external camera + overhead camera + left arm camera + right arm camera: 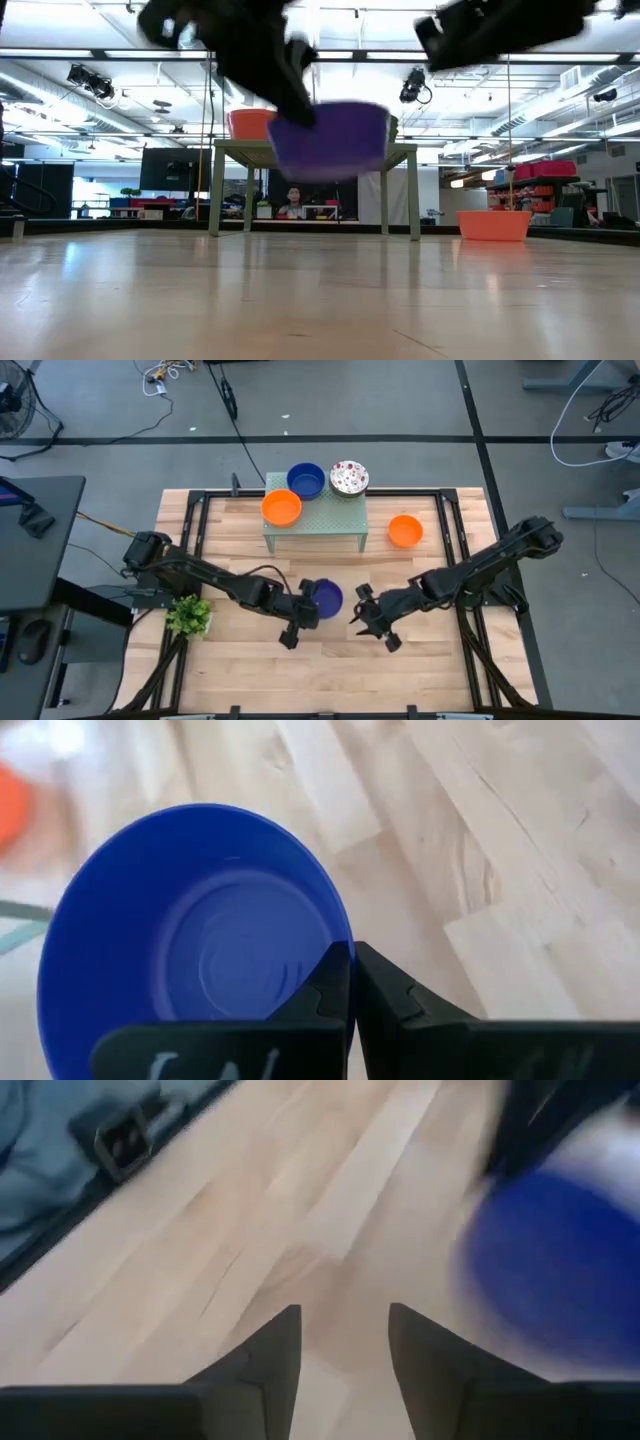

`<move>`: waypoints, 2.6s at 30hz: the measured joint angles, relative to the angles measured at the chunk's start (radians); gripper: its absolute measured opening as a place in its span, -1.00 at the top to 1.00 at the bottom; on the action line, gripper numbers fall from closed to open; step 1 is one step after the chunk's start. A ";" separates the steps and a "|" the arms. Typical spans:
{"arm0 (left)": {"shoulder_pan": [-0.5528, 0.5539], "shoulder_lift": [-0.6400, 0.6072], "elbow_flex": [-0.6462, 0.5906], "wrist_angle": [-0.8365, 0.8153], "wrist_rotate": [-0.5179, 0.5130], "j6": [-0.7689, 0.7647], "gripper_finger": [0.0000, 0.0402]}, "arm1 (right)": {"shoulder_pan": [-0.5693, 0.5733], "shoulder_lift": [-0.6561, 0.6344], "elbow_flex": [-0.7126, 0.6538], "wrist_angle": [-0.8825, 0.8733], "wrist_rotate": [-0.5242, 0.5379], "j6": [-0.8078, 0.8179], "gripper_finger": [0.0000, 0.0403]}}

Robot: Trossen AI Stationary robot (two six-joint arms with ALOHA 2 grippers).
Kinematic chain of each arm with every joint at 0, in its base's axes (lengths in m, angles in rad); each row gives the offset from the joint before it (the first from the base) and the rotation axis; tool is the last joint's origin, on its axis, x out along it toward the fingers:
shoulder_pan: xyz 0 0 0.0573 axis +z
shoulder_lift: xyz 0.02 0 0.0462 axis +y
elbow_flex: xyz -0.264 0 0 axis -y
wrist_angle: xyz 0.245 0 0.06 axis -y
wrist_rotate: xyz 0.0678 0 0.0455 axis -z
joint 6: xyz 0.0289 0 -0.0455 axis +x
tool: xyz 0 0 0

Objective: Pick & Place Mini bowls
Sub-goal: Stack the blue bowl on the blue bowls on the shelf

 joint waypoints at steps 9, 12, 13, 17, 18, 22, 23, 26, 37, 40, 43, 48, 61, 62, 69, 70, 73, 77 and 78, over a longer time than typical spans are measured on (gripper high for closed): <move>0.133 -0.002 0.451 -0.508 -0.139 0.049 0.97 | 0.033 0.003 -0.373 0.539 0.091 0.157 0.25; 0.244 -0.003 0.555 -0.590 -0.138 0.072 0.98 | 0.030 0.003 -0.465 0.727 0.184 0.158 0.28; 0.287 -0.004 0.576 -0.598 -0.140 0.084 0.97 | 0.027 0.003 -0.484 0.758 0.206 0.158 0.30; 0.465 -0.004 0.602 -0.595 -0.111 0.139 0.96 | 0.015 0.003 -0.517 0.809 0.222 0.148 0.36; 0.509 -0.004 0.602 -0.589 -0.088 0.154 0.96 | 0.013 0.003 -0.518 0.806 0.221 0.147 0.38; 0.669 0.001 0.602 -0.546 -0.005 0.160 0.98 | 0.013 0.003 -0.518 0.805 0.217 0.141 0.44; 0.701 0.001 0.599 -0.523 0.017 0.157 0.97 | 0.013 0.003 -0.518 0.805 0.217 0.137 0.45; 0.789 0.001 0.592 -0.460 0.122 0.133 0.95 | 0.013 0.003 -0.518 0.805 0.216 0.116 0.49; 0.894 0.074 0.591 -0.432 0.289 0.100 0.91 | -0.010 0.003 -0.518 0.805 0.216 0.092 0.58; 0.893 0.084 0.591 -0.437 0.279 0.099 0.90 | -0.013 0.003 -0.518 0.804 0.216 0.092 0.59; 0.892 0.085 0.591 -0.437 0.261 0.099 0.92 | -0.013 0.003 -0.518 0.803 0.216 0.092 0.59; 0.889 0.085 0.591 -0.439 0.251 0.099 0.91 | -0.012 0.004 -0.518 0.800 0.216 0.092 0.59; 0.888 0.093 0.591 -0.470 0.247 0.079 0.60 | -0.013 0.004 -0.518 0.799 0.216 0.092 0.59; 0.888 0.093 0.591 -0.470 0.249 0.079 0.56 | -0.012 0.004 -0.518 0.797 0.216 0.092 0.59; 0.888 0.093 0.591 -0.469 0.324 0.064 0.28 | -0.013 0.004 -0.518 0.794 0.216 0.092 0.59; 0.888 0.093 0.591 -0.468 0.335 0.056 0.25 | -0.012 0.004 -0.518 0.794 0.216 0.092 0.59; 0.888 0.093 0.591 -0.469 0.365 0.054 0.23 | -0.013 0.004 -0.518 0.793 0.216 0.092 0.59; 0.888 0.092 0.591 -0.473 0.389 0.055 0.39 | -0.013 0.004 -0.518 0.788 0.216 0.092 0.59; 0.888 0.092 0.591 -0.476 0.390 0.055 0.45 | -0.013 0.004 -0.518 0.786 0.216 0.092 0.59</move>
